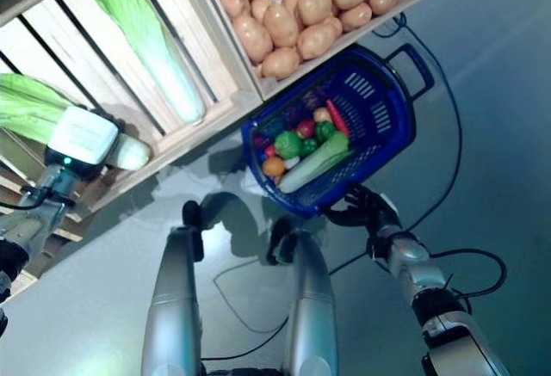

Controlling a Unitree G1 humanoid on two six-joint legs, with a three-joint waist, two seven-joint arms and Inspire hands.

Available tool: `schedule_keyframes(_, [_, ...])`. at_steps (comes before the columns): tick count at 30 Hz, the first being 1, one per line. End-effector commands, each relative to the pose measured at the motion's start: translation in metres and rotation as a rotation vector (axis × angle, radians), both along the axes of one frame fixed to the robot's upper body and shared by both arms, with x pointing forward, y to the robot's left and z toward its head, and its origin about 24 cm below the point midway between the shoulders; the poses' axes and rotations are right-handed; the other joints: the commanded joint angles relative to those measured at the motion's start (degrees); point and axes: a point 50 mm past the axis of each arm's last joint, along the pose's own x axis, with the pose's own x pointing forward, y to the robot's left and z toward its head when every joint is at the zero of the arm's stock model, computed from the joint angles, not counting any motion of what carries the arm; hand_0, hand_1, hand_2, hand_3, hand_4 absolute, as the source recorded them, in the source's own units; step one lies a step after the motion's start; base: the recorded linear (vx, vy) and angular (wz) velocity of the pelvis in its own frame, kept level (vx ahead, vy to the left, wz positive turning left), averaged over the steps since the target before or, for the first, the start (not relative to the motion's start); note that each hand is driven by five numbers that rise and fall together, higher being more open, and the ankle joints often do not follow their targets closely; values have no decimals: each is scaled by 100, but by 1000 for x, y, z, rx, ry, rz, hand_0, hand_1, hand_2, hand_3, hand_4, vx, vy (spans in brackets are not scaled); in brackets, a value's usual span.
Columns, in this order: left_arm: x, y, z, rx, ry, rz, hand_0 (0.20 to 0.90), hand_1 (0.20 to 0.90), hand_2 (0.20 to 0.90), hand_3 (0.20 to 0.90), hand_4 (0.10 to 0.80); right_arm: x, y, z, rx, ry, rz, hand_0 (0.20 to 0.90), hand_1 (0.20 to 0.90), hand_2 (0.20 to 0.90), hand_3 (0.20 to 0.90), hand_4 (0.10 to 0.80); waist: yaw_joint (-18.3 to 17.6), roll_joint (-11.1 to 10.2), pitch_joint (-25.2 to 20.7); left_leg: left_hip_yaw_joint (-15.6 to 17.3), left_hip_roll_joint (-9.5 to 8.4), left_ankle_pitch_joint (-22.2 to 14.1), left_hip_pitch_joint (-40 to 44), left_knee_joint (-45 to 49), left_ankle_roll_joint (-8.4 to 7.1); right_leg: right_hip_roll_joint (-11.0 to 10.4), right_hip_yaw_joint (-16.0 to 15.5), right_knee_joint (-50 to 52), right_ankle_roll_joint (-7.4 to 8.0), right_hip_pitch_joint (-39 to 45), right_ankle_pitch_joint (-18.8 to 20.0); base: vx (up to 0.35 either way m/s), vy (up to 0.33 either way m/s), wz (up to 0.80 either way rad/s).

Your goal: Put vegetables into the basket

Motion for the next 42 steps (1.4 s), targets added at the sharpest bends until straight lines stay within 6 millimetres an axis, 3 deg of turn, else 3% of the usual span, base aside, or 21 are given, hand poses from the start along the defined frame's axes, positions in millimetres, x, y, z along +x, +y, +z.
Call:
schedule_keyframes(1, [-8,9,39,-271,-328,-17,300,300,300,300,400,-14,-6,-3,-3,-27,18,900,900,900,900,800,110,148,3,347,-258,-66,811,-542,328,-53,126,-1365,70,1131,845,31,-13,7])
schedule_keyframes(7, [-23,-7,31,-605,-430,-126,300,300,300,300,400,-37,14,-31,11,22,80,900,900,900,900,800,241,212,-241,300,-468,271,1820,-1597,285,-83,-79,-2562,222,2208,1120,128,-29,7])
schedule_keyframes(11, [-40,-28,11,-878,-449,-216,300,300,300,300,400,-58,29,-48,37,50,91,900,900,900,900,800,336,282,-574,224,-642,472,2468,-2342,264,-84,-283,-3419,311,2958,1302,205,-28,5])
schedule_keyframes(13, [-46,-37,6,-987,-424,-266,300,300,300,300,400,-65,33,-53,41,63,92,900,900,900,900,800,372,310,-716,204,-687,558,2727,-2653,243,-78,-398,-3744,346,3267,1377,205,-40,14])
schedule_keyframes(14, [-51,-49,6,-1170,-368,-347,300,300,300,300,400,-72,36,-58,53,72,87,900,900,900,900,800,411,324,-893,214,-718,642,3040,-3034,236,-98,-541,-4130,411,3611,1491,238,-42,19])
schedule_keyframes(20, [-62,-77,-5,-1664,-119,-548,300,300,300,300,400,-89,40,-66,101,87,54,900,900,900,900,800,467,401,-1382,217,-753,798,3768,-3896,280,-86,-737,-4810,574,4278,1764,191,-12,17])
schedule_keyframes(27, [-61,-100,-20,-2179,160,-755,300,300,300,300,400,-85,50,-55,64,13,130,900,900,900,900,800,431,464,-1826,342,-732,907,4246,-4439,370,-141,-788,-5103,711,4510,2038,109,4,6])
schedule_keyframes(29, [-59,-112,-35,-2429,283,-800,300,300,300,300,400,-80,54,-45,78,-32,171,900,900,900,900,800,427,452,-1977,401,-726,897,4422,-4542,396,-157,-780,-5171,740,4601,2109,107,7,2])
schedule_keyframes(31, [-59,-118,-44,-2541,359,-811,300,300,300,300,400,-77,56,-39,102,-55,195,900,900,900,900,800,397,438,-2071,437,-719,875,4508,-4577,428,-164,-749,-5194,761,4607,2152,66,4,0])
schedule_keyframes(38, [-59,-135,-69,-2706,599,-669,300,300,300,300,400,-72,58,-18,192,-64,322,900,900,900,900,800,298,376,-2270,606,-686,766,4778,-4646,500,-186,-584,-5294,846,4687,2262,32,-17,-13])
schedule_keyframes(42, [-58,-142,-76,-2706,739,-587,300,300,300,300,400,-68,61,-6,244,-33,421,900,900,900,900,800,293,346,-2318,625,-683,725,4862,-4659,522,-186,-531,-5318,888,4725,2294,21,-37,-9])
